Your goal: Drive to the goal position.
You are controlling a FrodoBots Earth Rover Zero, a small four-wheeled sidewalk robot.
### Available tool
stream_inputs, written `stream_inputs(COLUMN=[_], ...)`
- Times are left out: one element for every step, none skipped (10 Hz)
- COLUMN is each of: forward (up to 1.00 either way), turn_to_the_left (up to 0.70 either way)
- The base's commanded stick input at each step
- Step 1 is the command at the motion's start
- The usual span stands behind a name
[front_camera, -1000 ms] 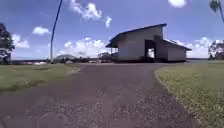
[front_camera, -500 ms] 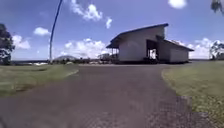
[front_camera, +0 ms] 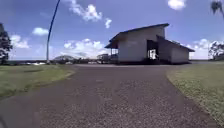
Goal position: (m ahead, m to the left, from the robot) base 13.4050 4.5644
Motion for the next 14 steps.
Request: stream_inputs(forward=[1.00, 1.00, 1.00, 1.00, 1.00, 1.00, 1.00, 1.00, 1.00, 1.00, 1.00, 1.00, 1.00, 1.00], turn_to_the_left=[0.04, 0.15, 0.32, 0.35, 0.31, 0.02, 0.06, 0.18, 0.39, 0.30, 0.12, 0.08, 0.08, 0.25])
